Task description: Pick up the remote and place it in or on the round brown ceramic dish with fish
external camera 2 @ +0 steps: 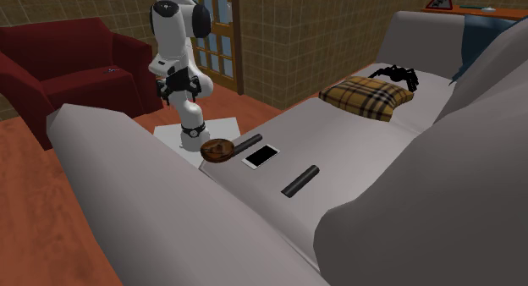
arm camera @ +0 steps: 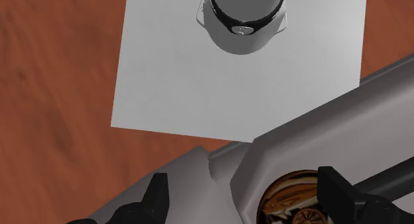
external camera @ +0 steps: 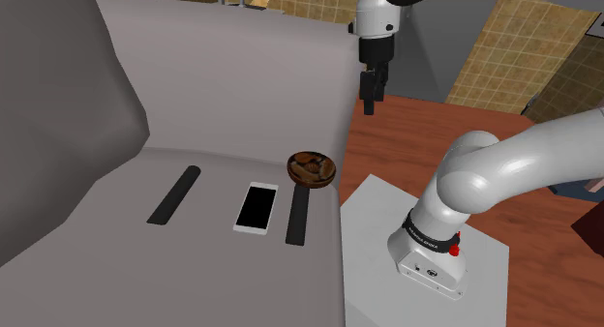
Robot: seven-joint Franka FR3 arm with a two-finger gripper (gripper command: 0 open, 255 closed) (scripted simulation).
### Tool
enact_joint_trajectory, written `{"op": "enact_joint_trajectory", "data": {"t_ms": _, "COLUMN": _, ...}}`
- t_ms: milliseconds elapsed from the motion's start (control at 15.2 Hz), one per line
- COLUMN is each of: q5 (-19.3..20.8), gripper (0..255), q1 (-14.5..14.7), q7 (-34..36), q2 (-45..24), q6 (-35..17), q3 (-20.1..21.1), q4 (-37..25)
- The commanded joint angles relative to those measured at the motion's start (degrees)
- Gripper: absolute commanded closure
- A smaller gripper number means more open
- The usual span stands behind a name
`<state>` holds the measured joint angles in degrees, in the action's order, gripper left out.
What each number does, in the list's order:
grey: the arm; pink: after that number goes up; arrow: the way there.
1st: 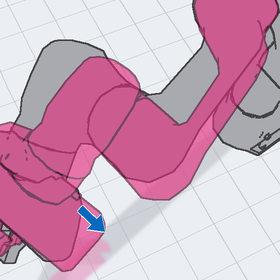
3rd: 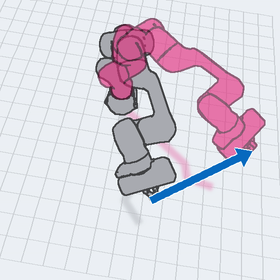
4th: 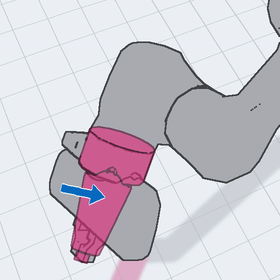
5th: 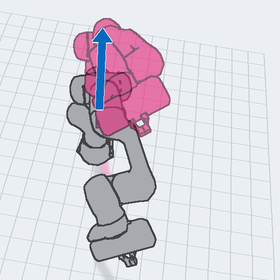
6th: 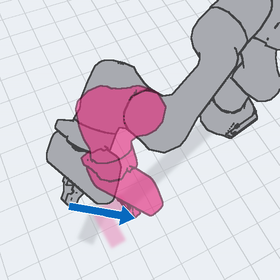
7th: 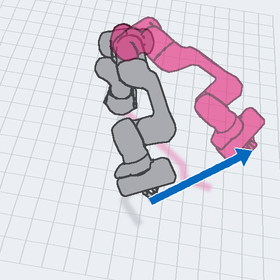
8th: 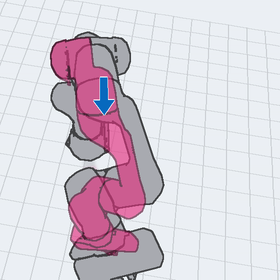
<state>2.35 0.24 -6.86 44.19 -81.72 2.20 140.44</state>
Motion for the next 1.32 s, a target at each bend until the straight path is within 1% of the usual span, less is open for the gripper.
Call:
{"op": "enact_joint_trajectory", "data": {"t_ms": 0, "q5": 0.00, "gripper": 0, "q1": 0.00, "q7": 0.00, "q2": 0.00, "q6": 0.00, "q3": 0.00, "q4": 0.00}}
{"op": "enact_joint_trajectory", "data": {"t_ms": 330, "q5": -7.11, "gripper": 0, "q1": 0.37, "q7": 13.53, "q2": -0.99, "q6": -3.95, "q3": 7.49, "q4": 1.84}}
{"op": "enact_joint_trajectory", "data": {"t_ms": 726, "q5": -14.08, "gripper": 0, "q1": 0.19, "q7": 29.39, "q2": -6.27, "q6": -10.58, "q3": 16.66, "q4": 0.98}}
{"op": "enact_joint_trajectory", "data": {"t_ms": 990, "q5": -16.86, "gripper": 0, "q1": -0.76, "q7": 39.89, "q2": -12.07, "q6": -15.70, "q3": 22.72, "q4": -1.46}}
{"op": "enact_joint_trajectory", "data": {"t_ms": 1254, "q5": -17.46, "gripper": 0, "q1": -2.61, "q7": 50.65, "q2": -19.43, "q6": -20.93, "q3": 28.74, "q4": -5.32}}
